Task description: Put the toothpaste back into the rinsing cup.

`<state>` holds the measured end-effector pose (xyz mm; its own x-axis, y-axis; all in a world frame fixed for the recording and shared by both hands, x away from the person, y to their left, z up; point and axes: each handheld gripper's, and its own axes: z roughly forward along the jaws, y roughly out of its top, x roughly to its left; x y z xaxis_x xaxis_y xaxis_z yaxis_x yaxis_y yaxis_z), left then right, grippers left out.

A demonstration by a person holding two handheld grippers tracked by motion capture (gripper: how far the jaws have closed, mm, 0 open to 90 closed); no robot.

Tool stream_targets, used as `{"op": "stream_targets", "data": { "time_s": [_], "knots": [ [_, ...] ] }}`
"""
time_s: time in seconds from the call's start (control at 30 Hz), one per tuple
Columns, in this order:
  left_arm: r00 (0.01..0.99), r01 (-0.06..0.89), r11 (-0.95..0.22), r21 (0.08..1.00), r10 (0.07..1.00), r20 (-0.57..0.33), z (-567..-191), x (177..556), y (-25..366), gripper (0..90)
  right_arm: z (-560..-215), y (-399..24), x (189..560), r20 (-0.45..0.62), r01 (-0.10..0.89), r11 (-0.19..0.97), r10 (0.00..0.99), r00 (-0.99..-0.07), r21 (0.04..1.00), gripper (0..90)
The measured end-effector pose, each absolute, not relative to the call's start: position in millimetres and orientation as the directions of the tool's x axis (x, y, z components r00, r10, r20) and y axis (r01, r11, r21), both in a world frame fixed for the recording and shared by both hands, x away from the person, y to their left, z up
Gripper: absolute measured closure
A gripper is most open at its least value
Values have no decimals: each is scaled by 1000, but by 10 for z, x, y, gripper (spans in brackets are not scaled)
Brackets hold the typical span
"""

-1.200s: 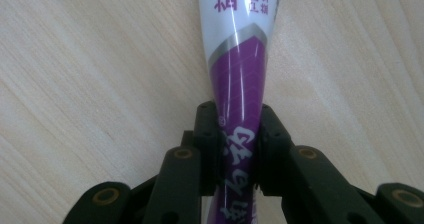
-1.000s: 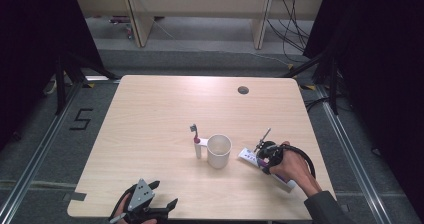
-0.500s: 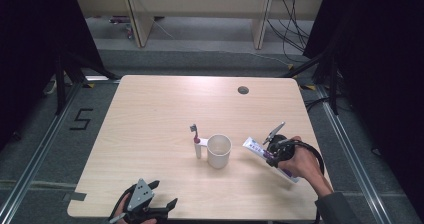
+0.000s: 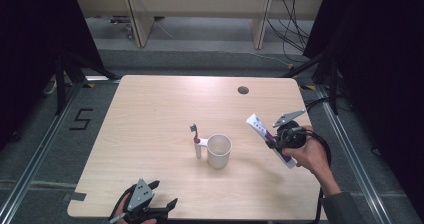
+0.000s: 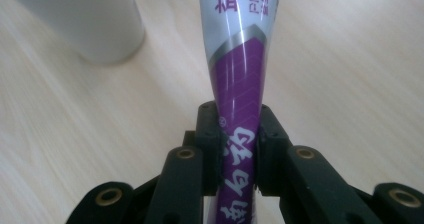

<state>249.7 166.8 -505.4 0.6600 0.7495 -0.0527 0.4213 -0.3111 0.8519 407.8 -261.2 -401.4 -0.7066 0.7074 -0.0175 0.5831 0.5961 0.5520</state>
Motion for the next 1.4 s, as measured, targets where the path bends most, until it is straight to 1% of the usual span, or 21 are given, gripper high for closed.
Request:
{"op": "stream_targets", "data": {
  "time_s": [0.03,0.07,0.1,0.17,0.23,0.3,0.33,0.37,0.4,0.47,0.5,0.53,0.6,0.63,0.7,0.8,0.83,0.9,1.07,1.2,1.4],
  "knots": [
    [660,421,-311,852,750,-52,-5053,2497,1670,172,-3990,-2621,4100,-14,560,593,694,-720,578,770],
    [659,422,-309,852,750,-54,-5054,2495,1668,172,-3945,-2595,4113,3,553,549,708,-706,626,770],
    [659,422,-309,852,750,-54,-5054,2495,1668,172,-3945,-2595,4113,3,553,549,708,-706,626,770],
    [659,420,-311,852,750,-51,-5052,2498,1671,172,-3873,-2529,4135,28,538,502,712,-701,677,770],
    [659,419,-318,850,751,-44,-5049,2498,1677,172,-3844,-2523,4155,18,518,512,700,-714,685,770],
    [655,422,-295,857,753,-63,-5054,2494,1662,172,-3821,-2459,4163,45,519,458,717,-695,721,770],
    [655,421,-295,858,753,-63,-5053,2495,1663,172,-3797,-2445,4176,52,512,452,711,-702,730,770],
    [657,415,-288,863,751,-65,-5058,2497,1660,172,-3779,-2395,4206,48,479,418,713,-700,772,770],
    [657,418,-290,861,751,-65,-5056,2495,1661,172,-3775,-2365,4223,45,457,407,706,-707,791,770],
    [656,421,-294,858,752,-64,-5054,2494,1662,172,-3767,-2336,4224,56,457,397,704,-708,796,771],
    [656,422,-295,857,752,-64,-5053,2494,1662,172,-3767,-2266,4228,56,433,371,703,-709,821,770],
    [656,420,-294,859,753,-63,-5052,2494,1663,172,-3762,-2240,4239,53,419,371,692,-719,828,770],
    [657,413,-287,865,751,-65,-5057,2497,1660,172,-3754,-2130,4237,86,420,333,689,-719,844,770],
    [657,413,-287,864,751,-65,-5056,2497,1662,172,-3759,-2093,4244,77,397,323,686,-723,859,770],
    [654,418,-295,860,755,-59,-5048,2492,1666,172,-3753,-2014,4258,91,382,315,657,-748,869,770],
    [662,411,-299,861,747,-57,-5051,2497,1669,172,-3754,-1850,4249,98,364,295,644,-758,883,771],
    [662,411,-299,861,747,-57,-5051,2497,1669,172,-3747,-1829,4262,81,345,303,636,-768,889,771],
    [663,410,-299,862,747,-56,-5048,2495,1668,172,-3750,-1788,4265,93,337,284,625,-775,898,771],
    [661,414,-300,859,748,-57,-5042,2490,1671,172,-3754,-1592,4266,135,324,222,597,-791,920,771],
    [662,412,-306,859,747,-52,-5039,2493,1681,172,-3786,-1506,4269,131,309,216,585,-801,926,771],
    [664,411,-308,858,746,-50,-5038,2491,1679,172,-3870,-1431,4267,152,322,208,573,-805,924,770]
  ]
}}
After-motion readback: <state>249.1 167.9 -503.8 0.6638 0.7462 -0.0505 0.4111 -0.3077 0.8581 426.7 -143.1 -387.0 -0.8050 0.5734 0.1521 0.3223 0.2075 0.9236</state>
